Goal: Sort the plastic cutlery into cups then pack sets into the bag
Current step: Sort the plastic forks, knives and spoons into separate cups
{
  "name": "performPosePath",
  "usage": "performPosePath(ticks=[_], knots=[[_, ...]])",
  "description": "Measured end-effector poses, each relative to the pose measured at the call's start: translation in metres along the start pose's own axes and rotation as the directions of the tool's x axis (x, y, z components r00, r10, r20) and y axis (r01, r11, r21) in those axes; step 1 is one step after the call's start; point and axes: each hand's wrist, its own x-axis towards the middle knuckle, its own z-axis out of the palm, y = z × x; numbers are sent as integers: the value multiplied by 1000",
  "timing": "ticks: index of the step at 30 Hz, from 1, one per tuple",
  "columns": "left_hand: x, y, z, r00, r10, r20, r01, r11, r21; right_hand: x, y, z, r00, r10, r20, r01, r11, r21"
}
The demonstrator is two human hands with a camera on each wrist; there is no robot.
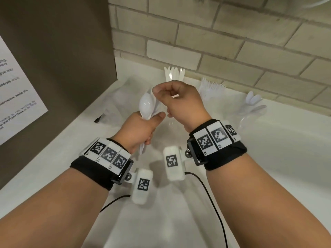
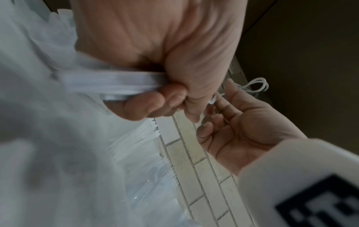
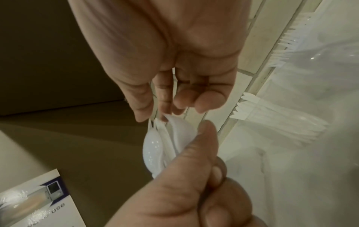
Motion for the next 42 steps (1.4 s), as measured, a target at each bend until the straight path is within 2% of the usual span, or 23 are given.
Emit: performPosePath(ticks=[6, 14, 18, 21, 23, 28, 31, 33, 35, 38, 40, 42], knots=[[-1, -4, 1, 1000, 20, 12, -21, 994, 106, 3, 5, 3, 999, -4, -37, 3, 1000, -30], [-1, -12, -5, 999, -29, 18, 26, 990, 137, 22, -12, -19, 975, -73, -211, 89, 994, 67], [0, -15, -9, 997, -62, 35, 58, 993, 100, 45, -32, -50, 903, -136, -408, 217, 963, 160], [1, -15, -11, 994, -82, 69, 80, 996, 38, 67, -32, -61, 841, -199, -502, 262, 963, 58], [2, -14, -13, 993, -78, 89, 77, 997, 6, 83, -21, -60, 840, -215, -498, 218, 975, -54], [7, -11, -16, 988, -64, 138, 74, 995, -62, 116, 22, -44, 886, -207, -414, 96, 957, -273], [9, -9, -17, 986, -65, 151, 76, 995, -66, 132, 44, -38, 936, -70, -344, -54, 939, -340], [9, -10, -17, 985, -64, 161, 76, 995, -66, 137, 53, -38, 947, 10, -322, -124, 934, -334], [9, -10, -17, 982, -60, 180, 73, 995, -68, 134, 55, -39, 942, 2, -334, -113, 944, -311], [8, -12, -15, 971, -45, 233, 67, 994, -88, 110, 44, -35, 948, -61, -312, -21, 967, -253], [8, -14, -13, 961, -24, 275, 60, 991, -122, 87, 34, -30, 962, -86, -261, 35, 980, -194], [7, -15, -11, 947, -4, 321, 66, 981, -183, 61, 23, -24, 986, -59, -155, 40, 991, -124]])
